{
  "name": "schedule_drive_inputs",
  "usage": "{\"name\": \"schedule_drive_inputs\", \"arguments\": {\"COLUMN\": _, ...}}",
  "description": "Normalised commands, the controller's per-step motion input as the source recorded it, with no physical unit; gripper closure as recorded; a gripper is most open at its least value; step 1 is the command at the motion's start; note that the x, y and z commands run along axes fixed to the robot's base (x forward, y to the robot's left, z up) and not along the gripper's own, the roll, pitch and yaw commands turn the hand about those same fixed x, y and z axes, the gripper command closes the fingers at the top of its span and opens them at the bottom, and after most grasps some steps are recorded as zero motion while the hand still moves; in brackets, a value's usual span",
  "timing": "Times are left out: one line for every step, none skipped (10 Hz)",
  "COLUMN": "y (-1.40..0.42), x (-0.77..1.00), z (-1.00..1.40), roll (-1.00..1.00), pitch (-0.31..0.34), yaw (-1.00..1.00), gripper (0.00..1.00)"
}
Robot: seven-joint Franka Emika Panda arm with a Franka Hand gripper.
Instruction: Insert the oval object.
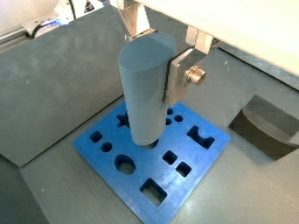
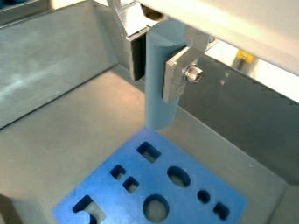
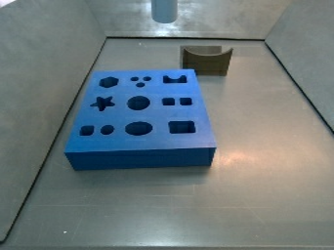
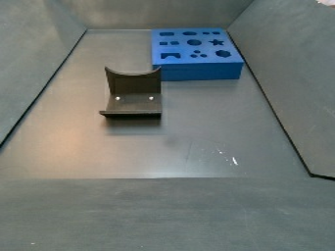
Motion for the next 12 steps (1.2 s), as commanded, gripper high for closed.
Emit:
{"name": "schedule_drive_inputs", "arguments": {"y": 0.00, "x": -0.08, "z": -0.82, "roll": 0.00, "pitch": -0.136, "yaw": -1.00, "gripper": 1.00}}
{"name": "schedule_drive_inputs", "arguments": {"y": 0.00, "x": -0.08, "z": -0.82, "roll": 0.00, "pitch": -0.136, "yaw": -1.00, "gripper": 1.00}}
{"name": "schedule_drive_inputs", "arguments": {"y": 0.00, "x": -0.08, "z": -0.82, "roll": 0.00, "pitch": -0.134, "yaw": -1.00, "gripper": 1.00}}
{"name": "schedule_drive_inputs", "arguments": {"y": 0.00, "x": -0.08, "z": -0.83, "roll": 0.00, "pitch": -0.141, "yaw": -1.00, "gripper": 1.00}}
{"name": "schedule_drive_inputs", "arguments": {"y": -0.13, "x": -0.11, "z": -0.77, "roll": 0.00, "pitch": -0.187, "yaw": -0.97, "gripper": 1.00}}
{"name": "schedule_drive_inputs", "arguments": {"y": -0.13, "x": -0.05, "z": -0.68, "roll": 0.00, "pitch": -0.124, "yaw": -1.00, "gripper": 1.00}}
{"name": "schedule_drive_inputs", "arguments": {"y": -0.05, "x": 0.00, "z": -0.66, "roll": 0.00, "pitch": -0.047, "yaw": -1.00, "gripper": 1.00}}
{"name": "schedule_drive_inputs", "arguments": {"y": -0.05, "x": 0.00, "z": -0.65, "roll": 0.00, "pitch": -0.033, "yaw": -1.00, "gripper": 1.00}}
{"name": "schedule_drive_inputs", "arguments": {"y": -0.02, "x": 0.00, "z": -0.63, "roll": 0.00, "pitch": -0.003, "yaw": -1.00, "gripper": 1.00}}
{"name": "schedule_drive_inputs", "arguments": {"y": -0.02, "x": 0.00, "z": -0.52, "roll": 0.03, "pitch": 0.000, "yaw": -1.00, "gripper": 1.00}}
{"name": "schedule_drive_inputs", "arguments": {"y": -0.03, "x": 0.00, "z": -0.36, "roll": 0.08, "pitch": 0.000, "yaw": -1.00, "gripper": 1.00}}
{"name": "schedule_drive_inputs", "arguments": {"y": -0.04, "x": -0.04, "z": -0.22, "roll": 0.12, "pitch": 0.027, "yaw": -1.00, "gripper": 1.00}}
